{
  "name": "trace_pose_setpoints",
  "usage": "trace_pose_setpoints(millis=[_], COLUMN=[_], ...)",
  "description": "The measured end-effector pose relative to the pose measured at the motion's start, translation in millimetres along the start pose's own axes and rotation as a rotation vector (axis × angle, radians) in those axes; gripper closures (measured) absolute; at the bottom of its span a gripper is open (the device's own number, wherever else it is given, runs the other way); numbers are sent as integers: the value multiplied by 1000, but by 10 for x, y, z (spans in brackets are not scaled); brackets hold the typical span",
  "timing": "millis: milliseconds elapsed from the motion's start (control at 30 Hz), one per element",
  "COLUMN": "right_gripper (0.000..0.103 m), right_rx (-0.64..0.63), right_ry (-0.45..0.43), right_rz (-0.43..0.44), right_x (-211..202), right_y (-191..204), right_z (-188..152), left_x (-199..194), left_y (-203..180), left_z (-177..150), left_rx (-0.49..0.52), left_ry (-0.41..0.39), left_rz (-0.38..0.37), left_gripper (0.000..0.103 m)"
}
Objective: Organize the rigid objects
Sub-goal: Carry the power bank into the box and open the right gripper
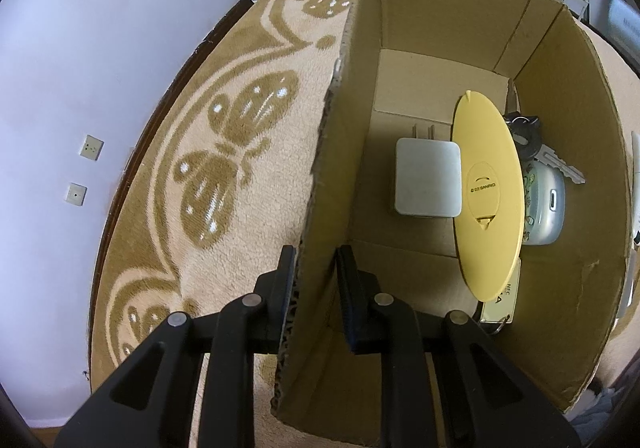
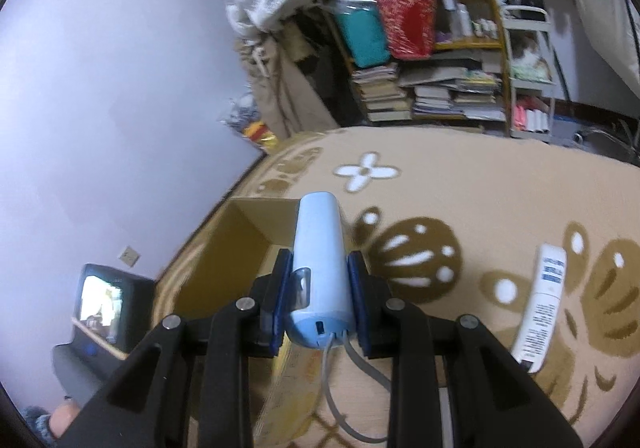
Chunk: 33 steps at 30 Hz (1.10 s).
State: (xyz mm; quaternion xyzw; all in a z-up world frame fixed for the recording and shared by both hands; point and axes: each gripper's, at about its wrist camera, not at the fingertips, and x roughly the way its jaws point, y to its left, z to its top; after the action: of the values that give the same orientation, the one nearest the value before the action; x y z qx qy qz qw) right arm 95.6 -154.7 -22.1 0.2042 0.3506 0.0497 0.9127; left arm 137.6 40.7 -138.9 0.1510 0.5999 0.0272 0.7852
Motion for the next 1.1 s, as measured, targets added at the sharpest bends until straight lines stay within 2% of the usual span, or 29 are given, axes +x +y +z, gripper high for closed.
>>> trace_pose_setpoints(millis=[233,633,833,967,1100], right_gripper=[73,74,73,73,75], right_rx=[-78,-148,-191,-198,-241], right_ry=[30,123,121,146,97], right_rz=[37,35,-17,-19,-25], right_x=[92,377,424,477,408], right_y=[304,474,494,501,546], right_z=[-128,-357,-391,-420,-413], left_x=[7,13,19,21,20], left_y=[-14,-14,-11,-12,-11], left_z=[7,8,9,14,14], left_rx=[7,7,7,6,5], left_ry=[0,1,2,3,3], left_rz=[11,11,8,7,6], left_gripper=[83,83,83,83,83])
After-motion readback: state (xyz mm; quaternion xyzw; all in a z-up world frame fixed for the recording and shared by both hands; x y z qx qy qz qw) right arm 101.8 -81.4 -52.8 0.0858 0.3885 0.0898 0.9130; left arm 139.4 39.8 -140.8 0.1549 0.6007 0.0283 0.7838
